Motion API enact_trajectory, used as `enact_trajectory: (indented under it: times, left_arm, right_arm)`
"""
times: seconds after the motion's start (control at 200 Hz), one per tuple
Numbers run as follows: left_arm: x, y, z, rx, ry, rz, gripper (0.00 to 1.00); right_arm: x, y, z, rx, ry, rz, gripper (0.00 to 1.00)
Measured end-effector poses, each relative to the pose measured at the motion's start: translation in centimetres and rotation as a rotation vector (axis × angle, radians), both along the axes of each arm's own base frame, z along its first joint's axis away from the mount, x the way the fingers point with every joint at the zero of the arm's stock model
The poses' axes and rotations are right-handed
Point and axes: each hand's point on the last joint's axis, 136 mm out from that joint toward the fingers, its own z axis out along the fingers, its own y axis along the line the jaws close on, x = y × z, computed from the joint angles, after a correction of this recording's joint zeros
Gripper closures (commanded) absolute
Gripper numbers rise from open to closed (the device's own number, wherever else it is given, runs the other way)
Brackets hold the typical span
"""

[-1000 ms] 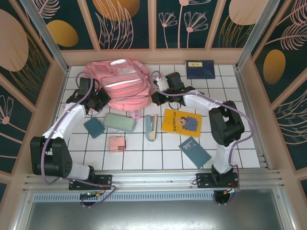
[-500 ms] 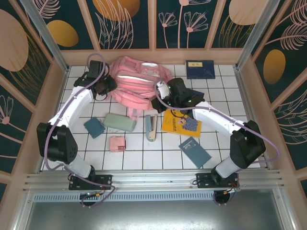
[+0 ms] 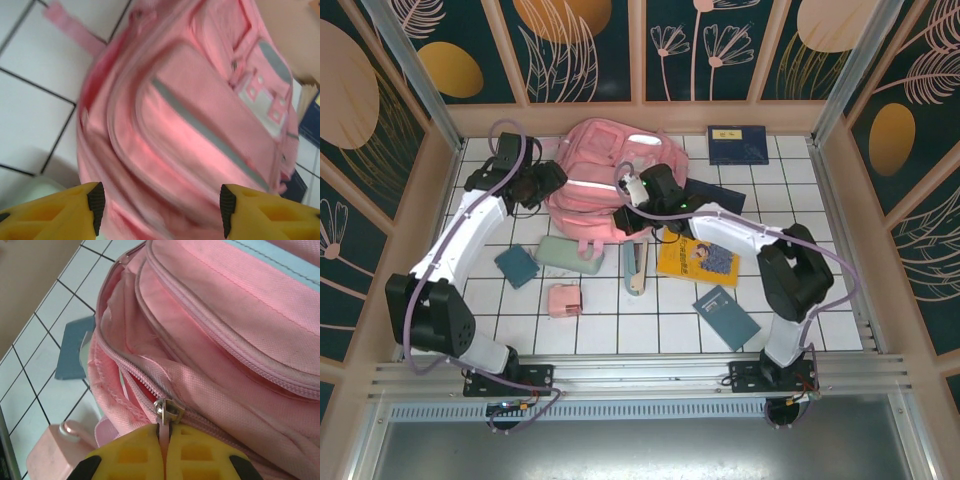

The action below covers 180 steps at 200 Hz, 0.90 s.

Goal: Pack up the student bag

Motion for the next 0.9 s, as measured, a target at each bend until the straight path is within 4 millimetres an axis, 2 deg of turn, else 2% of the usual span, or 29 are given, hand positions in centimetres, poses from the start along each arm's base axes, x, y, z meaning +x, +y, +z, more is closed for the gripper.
enact_trajectory:
  times: [0.07, 0.225, 0.385, 0.591, 0.786, 0.901]
  left_arm:
    - [-1.1, -0.7, -1.1, -0.066, 0.044, 0.002, 0.37]
    - [-3.1, -2.1, -5.1, -0.182, 0.182, 0.018, 0.41]
    - [-2.8, -3.0, -7.4, -0.234, 0.251, 0.030, 0.41]
    - [-1.7, -3.8, -8.8, -0.270, 0.275, 0.033, 0.47]
    - [-1.2, -4.0, -8.9, -0.296, 0.271, 0.037, 0.60]
    - [-1.2, -4.2, -9.2, -0.309, 0.265, 0.030, 0.61]
  right_arm:
    - [0.6, 0.9, 0.2, 0.010, -0.009, 0.005, 1.00]
    - [1.5, 2.0, 0.8, 0.027, -0.025, 0.008, 1.00]
    - [1.4, 2.6, 1.1, 0.031, -0.031, 0.016, 1.00]
    - [1.1, 2.9, 0.7, 0.017, -0.037, 0.017, 1.00]
    - [1.2, 2.8, 0.7, 0.013, -0.041, 0.009, 1.00]
    - [1.3, 2.8, 0.7, 0.009, -0.044, 0.003, 1.00]
